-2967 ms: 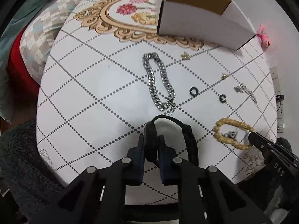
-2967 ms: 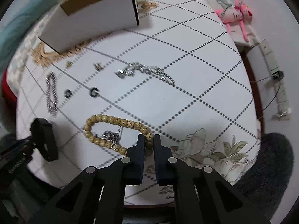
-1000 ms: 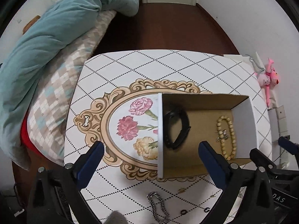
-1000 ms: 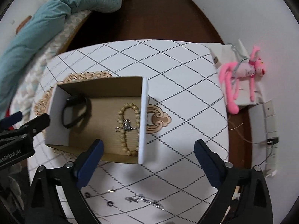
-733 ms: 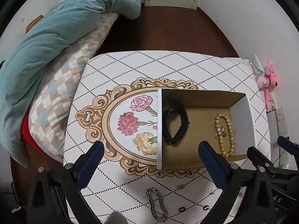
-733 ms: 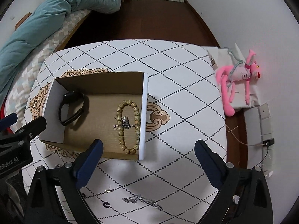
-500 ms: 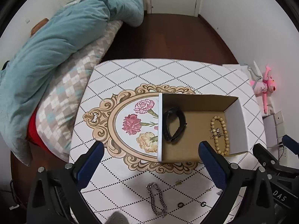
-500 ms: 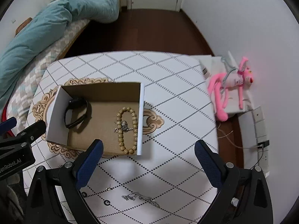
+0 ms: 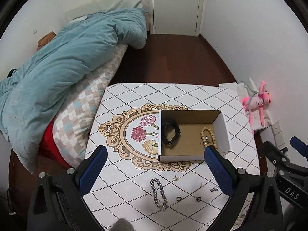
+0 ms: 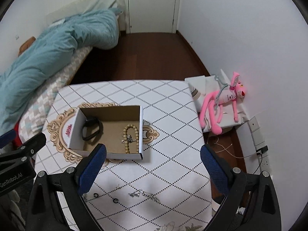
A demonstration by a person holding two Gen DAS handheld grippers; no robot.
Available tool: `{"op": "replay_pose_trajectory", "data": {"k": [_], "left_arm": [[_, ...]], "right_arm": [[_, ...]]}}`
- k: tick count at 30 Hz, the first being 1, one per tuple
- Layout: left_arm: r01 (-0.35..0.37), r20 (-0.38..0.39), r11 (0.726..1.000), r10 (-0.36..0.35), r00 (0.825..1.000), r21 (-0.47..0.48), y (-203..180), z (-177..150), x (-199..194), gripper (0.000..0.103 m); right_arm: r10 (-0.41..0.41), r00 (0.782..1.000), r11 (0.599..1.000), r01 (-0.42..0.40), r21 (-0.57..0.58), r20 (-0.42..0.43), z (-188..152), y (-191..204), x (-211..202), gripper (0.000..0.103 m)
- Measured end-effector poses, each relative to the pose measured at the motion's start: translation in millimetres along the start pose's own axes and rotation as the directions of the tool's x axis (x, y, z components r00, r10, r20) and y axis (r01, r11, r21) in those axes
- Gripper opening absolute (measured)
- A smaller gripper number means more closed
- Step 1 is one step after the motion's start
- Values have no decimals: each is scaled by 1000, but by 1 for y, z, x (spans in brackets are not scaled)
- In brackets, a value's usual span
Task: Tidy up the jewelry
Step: 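Withdraw both grippers from the box toward the remaining jewelry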
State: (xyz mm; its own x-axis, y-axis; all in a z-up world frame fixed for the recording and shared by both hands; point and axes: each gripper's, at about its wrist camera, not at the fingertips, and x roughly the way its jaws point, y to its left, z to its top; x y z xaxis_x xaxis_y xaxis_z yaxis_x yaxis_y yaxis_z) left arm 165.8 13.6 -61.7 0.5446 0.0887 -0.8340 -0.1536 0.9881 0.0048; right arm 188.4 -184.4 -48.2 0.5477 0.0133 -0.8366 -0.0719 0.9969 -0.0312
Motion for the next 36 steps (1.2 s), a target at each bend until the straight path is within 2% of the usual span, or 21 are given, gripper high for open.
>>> {"op": "replay_pose_trajectory", "data": {"k": [8,13,17,23,27,29,30,32,36], "left_arm": [[23,45,999,-22,999,-27,6,-13,-23,103],[-9,27,1000,9,1000,-21,7,-27,-18,103],[-27,-11,999,27,1000,-20,10,-47,1,103],[-62,-141,997,57,988,-36,20,-86,54,103],[-37,-217,997,21,976,-69,25,-110,87,102],[-20,-245,997,1,970,-76,25,-119,100,95],[-13,-260,997,-7,966,-76,25,-122,106,88],[7,-291,996,-32,956,-86,24,-127,117,87],[40,-308,995,-67,949,-95,18,-133,127,87]], "right_arm": [[35,997,999,-36,21,68,-9,-4,-44,99],[57,997,997,-59,42,56,-24,-6,-44,99],[58,998,997,-58,58,-4,-46,-12,-20,99],[72,990,994,-62,88,-121,-83,-21,31,99],[84,980,990,-62,125,-179,-109,-31,63,90],[89,975,989,-62,136,-202,-119,-35,76,81],[91,972,988,-61,142,-215,-124,-37,83,75],[94,967,987,-59,151,-235,-131,-41,93,74],[92,963,984,-49,169,-252,-140,-47,106,73]]}}
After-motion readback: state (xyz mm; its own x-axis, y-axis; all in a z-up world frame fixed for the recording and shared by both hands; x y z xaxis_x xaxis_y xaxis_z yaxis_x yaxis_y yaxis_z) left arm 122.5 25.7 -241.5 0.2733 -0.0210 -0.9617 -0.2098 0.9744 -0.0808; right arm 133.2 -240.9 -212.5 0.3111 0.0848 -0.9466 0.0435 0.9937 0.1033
